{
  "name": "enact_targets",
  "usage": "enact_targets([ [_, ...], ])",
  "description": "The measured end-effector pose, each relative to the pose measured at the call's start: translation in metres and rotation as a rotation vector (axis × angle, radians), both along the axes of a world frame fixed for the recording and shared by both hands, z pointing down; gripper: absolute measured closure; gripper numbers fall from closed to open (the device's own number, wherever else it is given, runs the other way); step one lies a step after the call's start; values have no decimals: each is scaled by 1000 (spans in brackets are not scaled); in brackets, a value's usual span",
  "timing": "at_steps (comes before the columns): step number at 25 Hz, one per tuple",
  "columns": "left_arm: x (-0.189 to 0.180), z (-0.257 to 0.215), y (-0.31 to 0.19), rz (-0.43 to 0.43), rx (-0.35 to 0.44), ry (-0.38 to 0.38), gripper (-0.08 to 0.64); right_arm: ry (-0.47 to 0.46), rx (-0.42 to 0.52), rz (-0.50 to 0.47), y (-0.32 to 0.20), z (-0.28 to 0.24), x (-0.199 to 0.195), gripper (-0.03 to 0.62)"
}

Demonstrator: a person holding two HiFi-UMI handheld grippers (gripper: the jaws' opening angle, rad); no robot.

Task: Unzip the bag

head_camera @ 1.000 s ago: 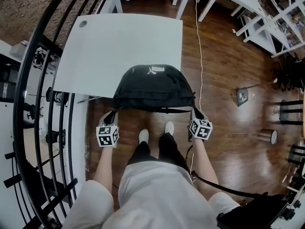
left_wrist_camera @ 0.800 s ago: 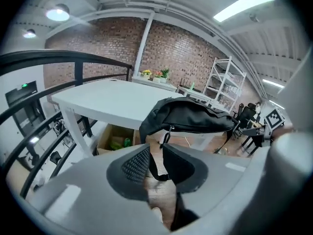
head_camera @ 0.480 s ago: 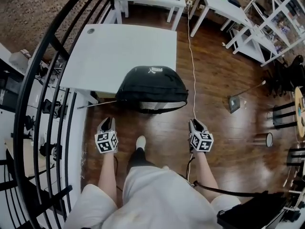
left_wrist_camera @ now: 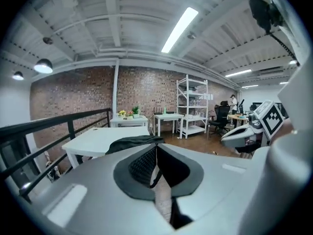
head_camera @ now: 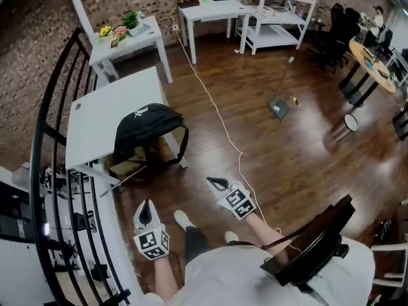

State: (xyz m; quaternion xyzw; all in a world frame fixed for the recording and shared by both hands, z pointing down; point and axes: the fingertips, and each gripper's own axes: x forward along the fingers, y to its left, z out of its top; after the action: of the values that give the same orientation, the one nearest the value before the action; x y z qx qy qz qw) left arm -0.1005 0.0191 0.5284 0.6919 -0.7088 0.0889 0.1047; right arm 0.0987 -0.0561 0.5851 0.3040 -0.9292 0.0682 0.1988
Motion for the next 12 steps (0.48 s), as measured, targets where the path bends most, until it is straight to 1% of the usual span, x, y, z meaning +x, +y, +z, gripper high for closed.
enact_targets([
  [2, 42, -37, 12, 19, 47, 6, 541, -68, -18, 2, 22, -30, 16, 600],
  [5, 76, -83, 22, 50, 119, -7, 541, -152, 17, 12, 43, -78, 27, 600],
  [8, 89, -116, 33, 62, 202, -32, 541, -218, 68, 58, 59, -112, 38, 600],
  [12, 90, -156, 40, 52, 296, -45, 541, -214, 132, 79, 68, -144, 40, 600],
])
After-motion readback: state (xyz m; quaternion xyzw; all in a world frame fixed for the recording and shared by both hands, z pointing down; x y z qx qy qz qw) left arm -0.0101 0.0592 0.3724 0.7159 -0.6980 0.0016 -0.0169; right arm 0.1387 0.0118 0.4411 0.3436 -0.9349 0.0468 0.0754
